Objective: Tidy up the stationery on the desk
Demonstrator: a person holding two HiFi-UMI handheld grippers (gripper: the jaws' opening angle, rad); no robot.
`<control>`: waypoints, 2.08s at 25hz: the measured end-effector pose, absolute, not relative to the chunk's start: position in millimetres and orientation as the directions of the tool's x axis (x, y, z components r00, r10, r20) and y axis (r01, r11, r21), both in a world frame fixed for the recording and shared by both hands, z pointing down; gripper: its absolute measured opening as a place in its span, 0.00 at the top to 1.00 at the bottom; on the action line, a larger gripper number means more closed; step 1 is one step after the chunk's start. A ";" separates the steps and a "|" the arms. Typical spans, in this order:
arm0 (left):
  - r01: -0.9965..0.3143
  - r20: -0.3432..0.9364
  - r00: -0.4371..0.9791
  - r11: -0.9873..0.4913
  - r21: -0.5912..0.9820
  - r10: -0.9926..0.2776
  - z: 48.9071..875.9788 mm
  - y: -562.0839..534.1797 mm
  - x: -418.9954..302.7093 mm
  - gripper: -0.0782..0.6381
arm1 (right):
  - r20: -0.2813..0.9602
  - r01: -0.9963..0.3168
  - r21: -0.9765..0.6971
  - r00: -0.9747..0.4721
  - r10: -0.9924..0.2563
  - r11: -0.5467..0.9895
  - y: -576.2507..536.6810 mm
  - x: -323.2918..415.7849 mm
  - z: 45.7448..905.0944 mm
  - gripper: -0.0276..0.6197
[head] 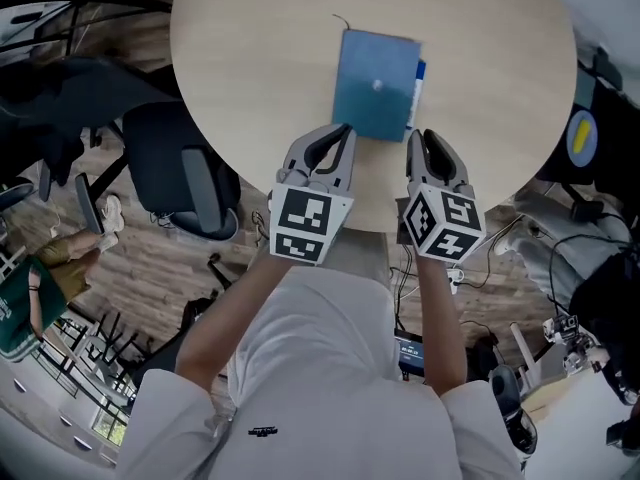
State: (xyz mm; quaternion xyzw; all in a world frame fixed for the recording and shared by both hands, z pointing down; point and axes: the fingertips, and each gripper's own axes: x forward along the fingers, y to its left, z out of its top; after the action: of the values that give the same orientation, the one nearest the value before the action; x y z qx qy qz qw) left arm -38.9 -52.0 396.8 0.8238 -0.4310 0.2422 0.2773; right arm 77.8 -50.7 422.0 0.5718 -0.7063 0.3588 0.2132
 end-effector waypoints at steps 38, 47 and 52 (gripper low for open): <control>-0.693 0.455 0.693 -0.691 0.207 -0.559 231.3 2.5 -58.5 0.86 | 0.449 -0.923 -0.269 -0.374 -0.811 0.276 24.5 -24.5 232.4 0.91; -0.689 0.467 0.694 -0.692 0.214 -0.547 237.3 8.5 -49.0 0.86 | 0.464 -0.919 -0.266 -0.386 -0.797 0.290 33.1 -25.0 241.1 0.91; -0.688 0.472 0.697 -0.689 0.227 -0.540 241.3 14.8 -47.0 0.86 | 0.432 -0.939 -0.229 -0.334 -0.838 0.256 41.8 -17.7 233.3 0.91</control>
State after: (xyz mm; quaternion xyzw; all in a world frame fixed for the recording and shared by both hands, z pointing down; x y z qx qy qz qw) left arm -47.0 14.8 241.3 0.8997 -0.3411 0.1875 0.1975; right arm -17.7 41.8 233.3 0.5662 -0.7845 0.2269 0.1118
